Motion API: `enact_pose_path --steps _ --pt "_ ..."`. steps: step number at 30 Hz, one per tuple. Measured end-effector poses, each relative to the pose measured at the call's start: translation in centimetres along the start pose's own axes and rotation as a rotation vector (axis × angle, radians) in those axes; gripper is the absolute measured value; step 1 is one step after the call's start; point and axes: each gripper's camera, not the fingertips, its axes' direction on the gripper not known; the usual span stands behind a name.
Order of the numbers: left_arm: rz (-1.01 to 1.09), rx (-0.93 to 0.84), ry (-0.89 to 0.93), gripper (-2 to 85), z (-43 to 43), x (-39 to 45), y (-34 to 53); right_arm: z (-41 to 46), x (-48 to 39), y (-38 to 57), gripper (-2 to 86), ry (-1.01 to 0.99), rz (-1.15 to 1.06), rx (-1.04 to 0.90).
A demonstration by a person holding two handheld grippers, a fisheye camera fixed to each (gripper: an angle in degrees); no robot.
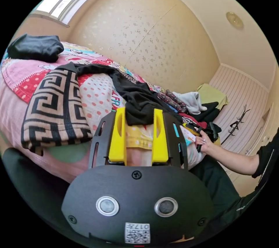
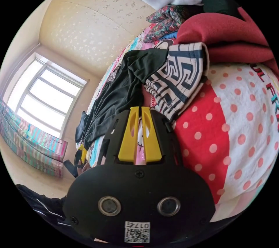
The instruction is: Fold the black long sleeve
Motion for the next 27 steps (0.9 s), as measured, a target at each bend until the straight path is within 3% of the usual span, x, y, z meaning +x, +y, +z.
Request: enact_pose_path --steps 6,14,17,19,22,25,27 --pt "0.087 -0.102 -0.137 5.3 -0.2 2.4 -0.5 -1.9 0.5 1.2 1.6 -0.005 -0.009 0.036" --pt "-0.062 -0.167 0.067 4.6 -8.0 3.2 -6.9 -10.7 -4.5 3.5 1.4 -0.043 -0.141 0.202" --pt "-0.054 -0.202 0.053 4.6 -9.7 3.5 -7.1 -12.4 -5.6 5.6 1.4 0.042 -0.177 0.200" --pt "-0.050 -0.274 -0.031 4.6 -9.1 3.0 -6.0 -10.4 -4.2 6.8 1.5 0.219 -0.157 0.067" --pt "-0.198 -0.451 -0.054 4.8 -6.5 0.7 -3.3 -8.5 -2.4 8.1 1.6 0.256 -0.129 -0.041" --pt "-0.340 -0.442 0.079 6.7 -6.5 -0.6 -2.6 -10.3 -2.8 8.8 1.9 0.259 -0.105 0.008" --pt "-0.488 -0.376 -0.065 13.0 -8.9 -1.4 -3.0 -11.8 -3.1 9.1 1.9 0.353 -0.020 0.045"
